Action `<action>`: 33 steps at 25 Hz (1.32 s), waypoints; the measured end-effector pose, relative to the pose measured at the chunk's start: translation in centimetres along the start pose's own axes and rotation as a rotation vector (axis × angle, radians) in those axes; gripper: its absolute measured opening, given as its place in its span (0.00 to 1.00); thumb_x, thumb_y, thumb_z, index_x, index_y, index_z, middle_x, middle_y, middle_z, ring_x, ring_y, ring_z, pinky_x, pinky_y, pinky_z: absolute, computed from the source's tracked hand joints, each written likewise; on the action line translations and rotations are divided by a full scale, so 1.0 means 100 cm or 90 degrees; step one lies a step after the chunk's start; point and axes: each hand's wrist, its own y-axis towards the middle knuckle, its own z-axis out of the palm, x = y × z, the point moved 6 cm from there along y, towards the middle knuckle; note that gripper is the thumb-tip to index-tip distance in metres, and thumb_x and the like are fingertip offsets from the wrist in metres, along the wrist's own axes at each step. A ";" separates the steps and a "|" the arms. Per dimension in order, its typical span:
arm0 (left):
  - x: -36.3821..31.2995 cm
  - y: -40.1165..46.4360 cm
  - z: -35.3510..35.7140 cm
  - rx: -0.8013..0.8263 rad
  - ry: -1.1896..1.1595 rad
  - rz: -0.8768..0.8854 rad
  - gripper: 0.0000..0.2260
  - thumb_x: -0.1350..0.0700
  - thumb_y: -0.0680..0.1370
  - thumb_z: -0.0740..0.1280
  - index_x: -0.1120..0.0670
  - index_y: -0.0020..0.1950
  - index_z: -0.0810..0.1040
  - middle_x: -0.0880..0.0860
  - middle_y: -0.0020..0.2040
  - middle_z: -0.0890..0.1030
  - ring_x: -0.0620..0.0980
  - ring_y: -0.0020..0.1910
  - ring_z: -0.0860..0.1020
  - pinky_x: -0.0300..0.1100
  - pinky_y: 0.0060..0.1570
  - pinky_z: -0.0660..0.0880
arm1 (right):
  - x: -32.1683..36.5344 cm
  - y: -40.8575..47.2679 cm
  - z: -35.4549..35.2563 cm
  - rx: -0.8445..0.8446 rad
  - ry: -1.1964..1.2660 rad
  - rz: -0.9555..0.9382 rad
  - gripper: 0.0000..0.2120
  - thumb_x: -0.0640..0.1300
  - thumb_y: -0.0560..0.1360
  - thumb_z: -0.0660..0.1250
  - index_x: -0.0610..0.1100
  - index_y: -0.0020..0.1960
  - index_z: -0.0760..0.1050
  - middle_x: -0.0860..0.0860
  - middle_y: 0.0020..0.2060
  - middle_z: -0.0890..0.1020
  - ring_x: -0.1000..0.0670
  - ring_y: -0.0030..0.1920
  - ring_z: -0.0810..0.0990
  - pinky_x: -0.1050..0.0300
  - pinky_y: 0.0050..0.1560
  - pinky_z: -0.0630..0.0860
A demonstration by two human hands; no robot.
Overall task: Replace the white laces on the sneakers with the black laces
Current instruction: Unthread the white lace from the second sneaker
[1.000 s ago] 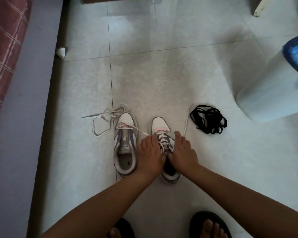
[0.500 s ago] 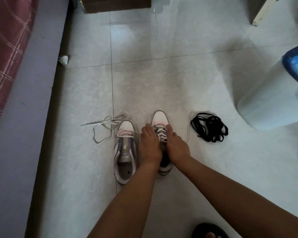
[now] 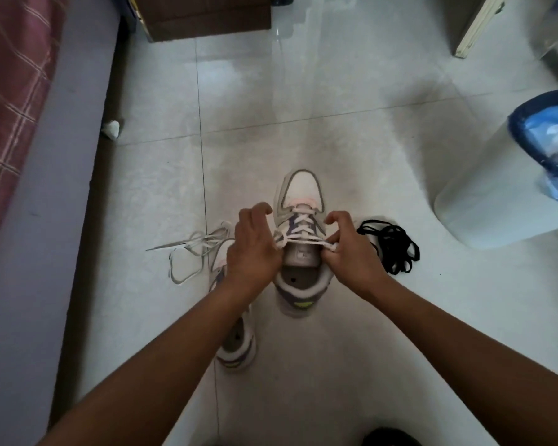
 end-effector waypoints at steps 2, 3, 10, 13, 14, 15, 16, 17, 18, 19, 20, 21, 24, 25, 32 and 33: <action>0.009 -0.021 0.026 0.072 -0.009 -0.027 0.18 0.54 0.74 0.65 0.50 0.62 0.66 0.53 0.58 0.71 0.56 0.56 0.73 0.51 0.48 0.73 | -0.009 -0.013 0.017 0.083 -0.089 -0.004 0.17 0.40 0.71 0.64 0.49 0.57 0.65 0.49 0.38 0.78 0.43 0.41 0.79 0.53 0.36 0.70; 0.015 -0.034 0.042 0.103 0.001 -0.035 0.17 0.53 0.75 0.64 0.51 0.62 0.66 0.54 0.59 0.72 0.56 0.57 0.74 0.50 0.49 0.72 | -0.016 -0.022 0.030 0.124 -0.168 -0.015 0.16 0.41 0.72 0.63 0.48 0.59 0.65 0.47 0.42 0.79 0.42 0.44 0.79 0.53 0.38 0.69; 0.019 -0.077 0.098 0.213 0.196 0.107 0.21 0.46 0.76 0.61 0.55 0.66 0.67 0.56 0.63 0.69 0.56 0.60 0.70 0.49 0.51 0.73 | -0.050 -0.053 0.066 0.192 -0.373 -0.054 0.18 0.49 0.76 0.60 0.44 0.64 0.66 0.45 0.56 0.75 0.42 0.52 0.77 0.53 0.44 0.70; 0.020 -0.075 0.094 0.212 0.181 0.095 0.19 0.44 0.76 0.61 0.55 0.61 0.70 0.55 0.58 0.72 0.56 0.57 0.71 0.50 0.51 0.72 | -0.045 -0.057 0.060 0.136 -0.348 -0.127 0.13 0.48 0.75 0.64 0.41 0.56 0.73 0.44 0.49 0.78 0.41 0.48 0.77 0.52 0.43 0.69; 0.021 -0.074 0.094 0.216 0.188 0.085 0.19 0.43 0.76 0.61 0.55 0.59 0.71 0.55 0.57 0.72 0.55 0.57 0.72 0.49 0.52 0.71 | -0.046 -0.058 0.059 0.129 -0.305 -0.094 0.12 0.48 0.75 0.64 0.42 0.53 0.73 0.45 0.48 0.78 0.42 0.47 0.77 0.52 0.43 0.69; 0.022 -0.073 0.092 0.222 0.189 0.069 0.19 0.42 0.75 0.62 0.55 0.57 0.73 0.55 0.56 0.73 0.55 0.56 0.72 0.49 0.52 0.70 | -0.049 -0.058 0.057 0.122 -0.242 -0.045 0.09 0.48 0.74 0.65 0.43 0.50 0.72 0.46 0.46 0.77 0.44 0.46 0.76 0.52 0.43 0.69; 0.024 -0.071 0.091 0.232 0.174 0.044 0.18 0.42 0.74 0.63 0.55 0.54 0.75 0.55 0.53 0.74 0.54 0.54 0.73 0.48 0.51 0.69 | -0.052 -0.058 0.056 0.118 -0.167 0.004 0.07 0.47 0.73 0.65 0.44 0.47 0.72 0.47 0.44 0.77 0.46 0.44 0.75 0.53 0.42 0.69; 0.025 -0.070 0.089 0.244 0.129 0.003 0.16 0.42 0.74 0.64 0.55 0.48 0.77 0.54 0.49 0.75 0.53 0.49 0.74 0.47 0.48 0.69 | -0.055 -0.057 0.057 0.118 -0.099 0.041 0.06 0.46 0.73 0.66 0.44 0.44 0.71 0.48 0.42 0.76 0.48 0.42 0.74 0.54 0.42 0.69; 0.027 -0.070 0.088 0.267 0.049 -0.050 0.14 0.44 0.73 0.66 0.55 0.41 0.77 0.54 0.42 0.76 0.51 0.43 0.74 0.45 0.44 0.69 | -0.056 -0.056 0.057 0.118 -0.048 0.069 0.06 0.44 0.73 0.67 0.45 0.41 0.71 0.49 0.40 0.75 0.49 0.41 0.73 0.56 0.41 0.69; 0.030 -0.070 0.089 0.303 -0.041 -0.110 0.13 0.47 0.73 0.68 0.54 0.34 0.74 0.52 0.34 0.74 0.49 0.36 0.72 0.44 0.39 0.68 | -0.058 -0.054 0.056 0.125 -0.013 0.095 0.07 0.43 0.73 0.67 0.45 0.39 0.70 0.50 0.38 0.75 0.51 0.39 0.72 0.59 0.40 0.68; 0.032 -0.069 0.090 0.334 -0.112 -0.162 0.16 0.49 0.73 0.69 0.53 0.29 0.71 0.50 0.28 0.71 0.46 0.31 0.69 0.43 0.35 0.66 | -0.059 -0.052 0.055 0.139 0.014 0.119 0.08 0.43 0.73 0.68 0.46 0.37 0.70 0.51 0.37 0.75 0.53 0.38 0.72 0.61 0.38 0.68; 0.034 -0.067 0.091 0.349 -0.153 -0.202 0.17 0.51 0.73 0.69 0.53 0.27 0.69 0.49 0.26 0.69 0.45 0.28 0.67 0.42 0.34 0.64 | -0.061 -0.049 0.054 0.156 0.038 0.141 0.09 0.43 0.73 0.68 0.47 0.36 0.71 0.51 0.36 0.75 0.54 0.36 0.71 0.62 0.36 0.67; 0.038 -0.059 0.085 0.337 -0.177 -0.272 0.13 0.54 0.74 0.67 0.53 0.30 0.70 0.52 0.29 0.73 0.48 0.31 0.71 0.41 0.36 0.66 | -0.066 -0.043 0.049 0.180 0.078 0.166 0.10 0.43 0.73 0.69 0.47 0.35 0.70 0.52 0.32 0.75 0.55 0.33 0.70 0.61 0.34 0.67; 0.039 -0.057 0.084 0.342 -0.155 -0.267 0.11 0.54 0.74 0.65 0.54 0.33 0.71 0.55 0.32 0.76 0.52 0.34 0.74 0.41 0.37 0.66 | -0.067 -0.042 0.048 0.183 0.077 0.165 0.10 0.43 0.73 0.69 0.47 0.36 0.70 0.52 0.31 0.74 0.55 0.33 0.70 0.61 0.34 0.67; 0.032 -0.046 0.083 0.394 0.347 -0.060 0.16 0.54 0.79 0.62 0.58 0.64 0.68 0.56 0.63 0.75 0.57 0.61 0.75 0.46 0.54 0.71 | -0.067 -0.034 0.042 0.216 -0.357 -0.018 0.07 0.45 0.76 0.61 0.47 0.47 0.63 0.49 0.38 0.76 0.45 0.38 0.74 0.56 0.35 0.63; 0.028 -0.044 0.083 0.386 0.400 -0.030 0.15 0.56 0.79 0.61 0.57 0.65 0.68 0.56 0.62 0.75 0.56 0.61 0.76 0.46 0.55 0.71 | -0.067 -0.033 0.041 0.206 -0.404 -0.026 0.07 0.46 0.75 0.61 0.47 0.50 0.64 0.49 0.40 0.77 0.45 0.39 0.75 0.56 0.35 0.64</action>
